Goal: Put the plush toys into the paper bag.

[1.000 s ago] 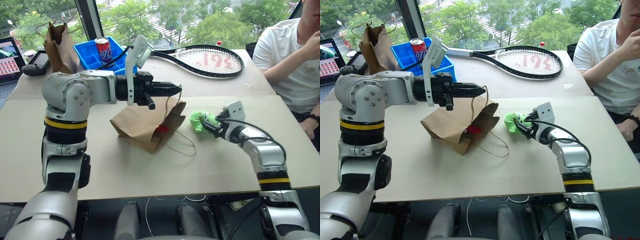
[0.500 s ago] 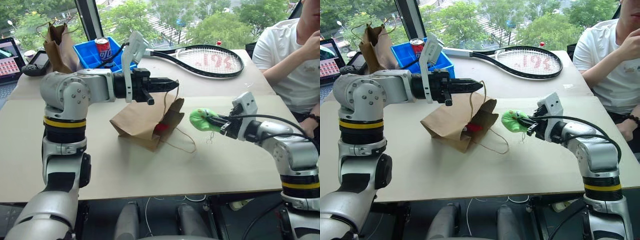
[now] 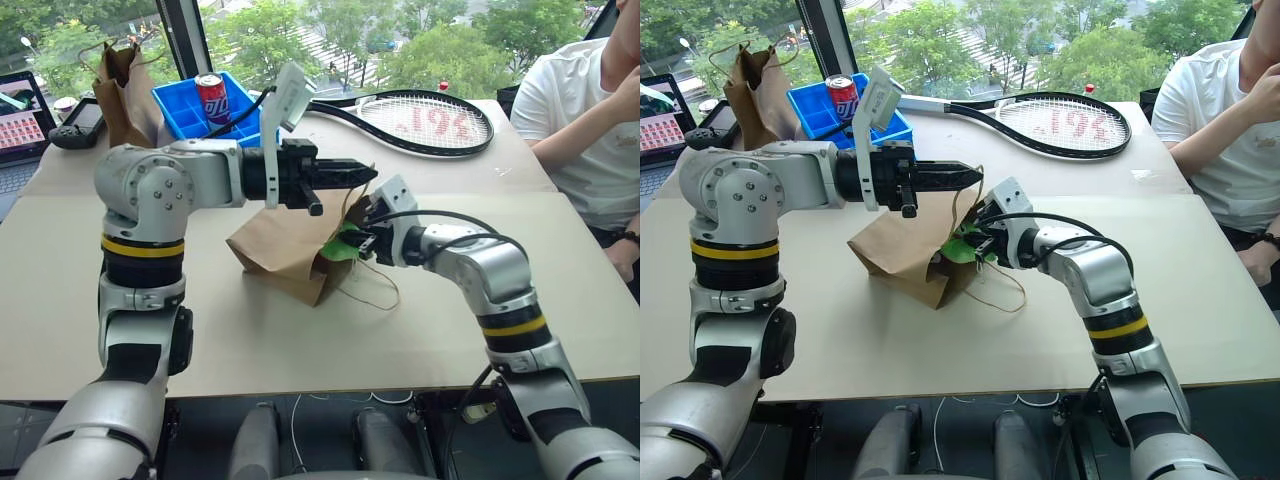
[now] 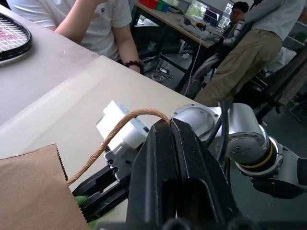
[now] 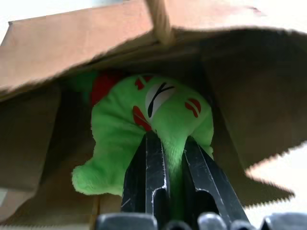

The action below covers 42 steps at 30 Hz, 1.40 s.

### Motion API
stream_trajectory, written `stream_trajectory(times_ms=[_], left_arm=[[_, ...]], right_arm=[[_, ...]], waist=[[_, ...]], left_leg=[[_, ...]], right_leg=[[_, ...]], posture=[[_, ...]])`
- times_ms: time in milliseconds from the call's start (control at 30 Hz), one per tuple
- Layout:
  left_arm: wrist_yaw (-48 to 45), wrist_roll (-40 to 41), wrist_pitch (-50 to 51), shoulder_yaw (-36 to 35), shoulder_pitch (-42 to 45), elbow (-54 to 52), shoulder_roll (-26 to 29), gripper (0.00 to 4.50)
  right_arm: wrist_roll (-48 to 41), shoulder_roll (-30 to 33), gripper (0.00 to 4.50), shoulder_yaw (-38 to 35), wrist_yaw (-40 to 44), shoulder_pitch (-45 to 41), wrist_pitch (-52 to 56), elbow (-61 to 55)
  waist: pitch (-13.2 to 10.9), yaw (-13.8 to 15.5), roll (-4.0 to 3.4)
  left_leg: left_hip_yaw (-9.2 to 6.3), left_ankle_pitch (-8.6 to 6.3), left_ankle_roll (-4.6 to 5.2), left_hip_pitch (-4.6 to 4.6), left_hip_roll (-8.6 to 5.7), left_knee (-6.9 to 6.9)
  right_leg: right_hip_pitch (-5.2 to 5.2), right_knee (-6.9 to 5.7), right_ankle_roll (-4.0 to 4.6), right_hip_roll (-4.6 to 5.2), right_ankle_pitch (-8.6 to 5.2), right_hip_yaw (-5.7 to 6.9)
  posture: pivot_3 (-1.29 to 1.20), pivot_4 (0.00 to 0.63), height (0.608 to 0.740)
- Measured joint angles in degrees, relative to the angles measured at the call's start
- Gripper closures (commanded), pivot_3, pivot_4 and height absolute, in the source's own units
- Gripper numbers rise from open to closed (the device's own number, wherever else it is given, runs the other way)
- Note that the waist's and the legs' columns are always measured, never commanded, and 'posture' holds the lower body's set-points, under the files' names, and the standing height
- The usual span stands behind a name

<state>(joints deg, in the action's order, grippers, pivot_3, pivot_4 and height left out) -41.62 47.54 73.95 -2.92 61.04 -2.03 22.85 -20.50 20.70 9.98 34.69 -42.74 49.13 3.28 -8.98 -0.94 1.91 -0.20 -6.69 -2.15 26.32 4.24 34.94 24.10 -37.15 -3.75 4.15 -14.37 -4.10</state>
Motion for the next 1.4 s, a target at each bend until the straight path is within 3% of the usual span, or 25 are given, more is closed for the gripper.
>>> stream_trajectory(times_ms=[167, 367, 500, 667, 700, 767, 833, 967, 1000, 1100, 1233, 1333, 1400], left_arm=[[1.8, 2.0, 1.4, -0.4, -0.2, -1.2, -1.1, 4.5], [3.9, 2.4, 2.2, -1.5, -0.2, -1.8, -1.0, 4.5], [4.7, 3.3, 2.4, -2.2, -0.4, -2.3, -0.6, 4.5], [5.0, 3.4, 2.3, -2.1, -1.2, -2.7, -0.2, 4.5], [5.0, 3.4, 2.2, -2.1, -1.3, -2.7, -0.1, 4.5], [5.6, 3.3, 1.9, -2.3, -1.4, -2.4, -0.3, 4.5], [6.0, 3.1, 1.2, -2.5, -1.6, -1.7, -0.4, 4.5], [5.4, 1.6, -0.4, -1.3, -3.2, -1.4, 0.5, 4.5], [4.9, 1.5, -0.8, -0.8, -3.3, -1.2, 0.7, 4.5], [4.6, 1.2, -1.5, -0.6, -3.2, -0.8, 0.8, 4.5], [3.7, 0.6, -2.8, 0.3, -3.2, 0.5, 0.6, 4.5], [2.9, -0.3, -3.2, 0.7, -3.3, 1.2, 1.3, 4.5], [2.5, -0.4, -3.8, 0.7, -3.3, 1.7, 1.2, 4.5]], right_arm=[[0.0, -7.5, 4.49, -2.2, -1.7, -0.1, -4.5, 8.5], [-5.3, -21.8, 4.49, -13.6, -10.4, 4.3, -9.6, 15.3], [-7.9, -24.2, 4.49, -19.7, -15.9, 4.6, -9.7, 15.3], [-10.2, -24.9, 2.58, -22.3, -18.6, 5.3, -7.4, 13.7], [-10.2, -24.6, 2.45, -21.9, -18.5, 5.5, -7.0, 13.1], [-10.3, -22.1, 1.56, -19.5, -17.0, 6.7, -3.5, 9.9], [-10.9, -20.2, 1.12, -19.0, -15.9, 7.6, -1.3, 7.6], [-11.5, -13.4, 1.12, -17.3, -13.4, 8.6, 3.1, 2.6], [-11.8, -8.4, 1.12, -15.4, -11.2, 9.8, 5.8, -1.0], [-11.9, -5.9, 1.12, -15.5, -10.6, 10.2, 7.0, -2.6], [-14.4, 5.2, 1.12, -14.9, -4.5, 13.7, 10.6, -13.5], [-11.9, 19.2, 1.12, -8.0, 3.5, 20.0, 7.8, -25.6], [-9.9, 21.6, 1.12, -3.7, 5.5, 22.6, 5.9, -28.2]], waist=[[0.0, -0.2, 0.0], [0.0, -0.4, -0.01], [0.0, -0.3, -0.02], [0.0, -0.6, -0.03], [0.0, -0.7, -0.03], [0.0, -0.8, -0.03], [0.0, -0.8, -0.03], [0.0, -1.0, -0.04], [0.0, -0.9, -0.05], [0.0, -1.0, -0.05], [-0.1, -1.1, -0.11], [-0.1, -0.8, -0.18], [-0.1, -1.1, -0.15]], left_leg=[[-0.02, 0.0, 0.0, 0.0, 0.0, -0.02], [-0.05, 0.0, 0.0, -0.03, 0.01, -0.08], [-0.06, 0.01, -0.01, -0.03, 0.01, -0.04], [-0.06, 0.01, -0.01, -0.03, 0.01, -0.09], [-0.06, 0.01, -0.01, -0.03, 0.01, -0.1], [-0.06, 0.0, -0.01, -0.03, 0.01, -0.1], [-0.06, 0.0, -0.01, -0.02, 0.01, -0.1], [-0.06, 0.0, -0.01, -0.02, 0.01, -0.1], [-0.06, 0.0, -0.01, -0.02, 0.0, -0.09], [-0.05, 0.0, -0.01, -0.02, 0.0, -0.08], [-0.05, 0.0, -0.01, 0.0, -0.01, -0.12], [-0.06, -0.01, 0.01, 0.01, -0.11, -0.14], [-0.06, -0.01, 0.0, -0.02, -0.12, -0.11]], right_leg=[[0.03, -0.04, 0.0, -0.01, 0.01, 0.0], [0.03, -0.06, 0.0, -0.02, 0.01, 0.01], [0.0, -0.05, 0.02, -0.01, 0.02, 0.04], [0.03, -0.05, 0.02, -0.02, 0.02, 0.04], [0.03, -0.05, 0.02, -0.02, 0.02, 0.04], [0.02, -0.04, 0.01, -0.01, 0.02, 0.04], [0.02, -0.04, 0.01, -0.01, 0.02, 0.04], [0.03, -0.05, 0.02, -0.02, 0.02, 0.04], [0.0, 0.0, 0.01, 0.0, 0.01, 0.03], [0.01, 0.01, 0.01, -0.01, 0.01, 0.03], [0.04, 0.02, -0.01, -0.01, 0.0, 0.01], [0.0, 0.06, -0.12, 0.08, -0.09, 0.01], [0.0, 0.06, -0.25, 0.08, -0.17, 0.0]], posture=[[0.0, 0.15, 0.74], [0.0, 0.15, 0.74], [0.0, 0.15, 0.74], [0.0, 0.15, 0.74], [0.0, 0.15, 0.74], [0.0, 0.15, 0.74], [0.0, 0.15, 0.74], [0.0, 0.15, 0.74], [0.0, 0.15, 0.74], [0.0, 0.15, 0.74], [0.0, 0.15, 0.74], [0.0, 0.15, 0.74], [0.0, 0.15, 0.74]])
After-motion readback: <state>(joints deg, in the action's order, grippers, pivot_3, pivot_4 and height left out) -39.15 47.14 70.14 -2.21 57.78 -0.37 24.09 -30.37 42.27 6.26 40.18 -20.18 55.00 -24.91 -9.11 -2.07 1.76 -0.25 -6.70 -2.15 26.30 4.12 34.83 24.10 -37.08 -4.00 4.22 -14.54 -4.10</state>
